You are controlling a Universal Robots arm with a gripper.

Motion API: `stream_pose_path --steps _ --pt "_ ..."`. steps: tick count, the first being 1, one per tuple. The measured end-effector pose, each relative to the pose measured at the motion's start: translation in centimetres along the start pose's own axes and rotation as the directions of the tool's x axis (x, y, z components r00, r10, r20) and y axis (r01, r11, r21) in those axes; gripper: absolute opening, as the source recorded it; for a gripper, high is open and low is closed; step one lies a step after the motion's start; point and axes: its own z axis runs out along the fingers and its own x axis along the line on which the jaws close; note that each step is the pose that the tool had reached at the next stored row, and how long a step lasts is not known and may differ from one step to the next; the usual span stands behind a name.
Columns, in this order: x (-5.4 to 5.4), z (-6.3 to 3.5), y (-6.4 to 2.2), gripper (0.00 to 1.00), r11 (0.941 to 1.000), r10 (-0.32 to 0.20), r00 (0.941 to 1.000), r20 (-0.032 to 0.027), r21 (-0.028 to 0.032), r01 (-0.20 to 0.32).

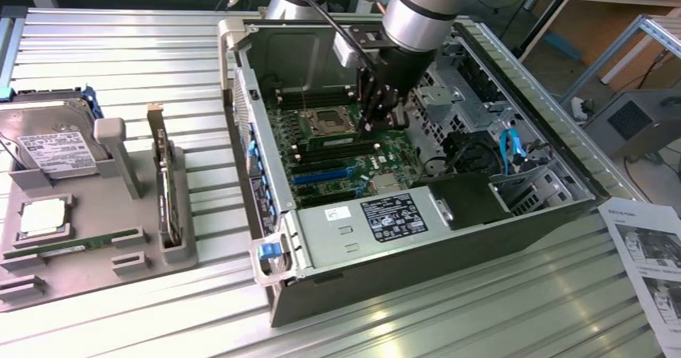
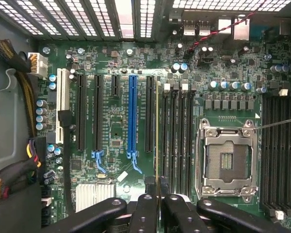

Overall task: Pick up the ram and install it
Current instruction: 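Insert the ram into the slot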

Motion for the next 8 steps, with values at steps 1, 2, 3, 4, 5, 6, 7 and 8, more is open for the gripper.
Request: stream_pose_path --steps 1,2,3,4,5,6,7,8 --pt "-0.1 0.05 -0.01 0.13 1.0 0.0 1.0 -0.0002 0.0 0.0" --pt "-0.2 0.16 -0.03 0.13 1.0 0.0 1.0 -0.0002 0.0 0.0" --pt "-0.3 0.26 -0.05 0.13 1.0 0.0 1.0 -0.0002 0.0 0.0" --pt "-0.4 0.4 -0.08 0.13 1.0 0.0 1.0 0.0001 0.0 0.0" --pt "-0.4 0.54 -0.11 0.13 1.0 0.0 1.0 0.0 0.0 0.0" --pt "-0.5 0.67 -0.12 0.13 1.0 0.0 1.0 -0.0001 0.0 0.0" --pt "-0.5 0.86 -0.14 0.13 1.0 0.0 1.0 -0.0001 0.0 0.0" --pt "-0.5 1.07 -0.17 0.13 1.0 0.0 1.0 -0.0001 0.0 0.0"
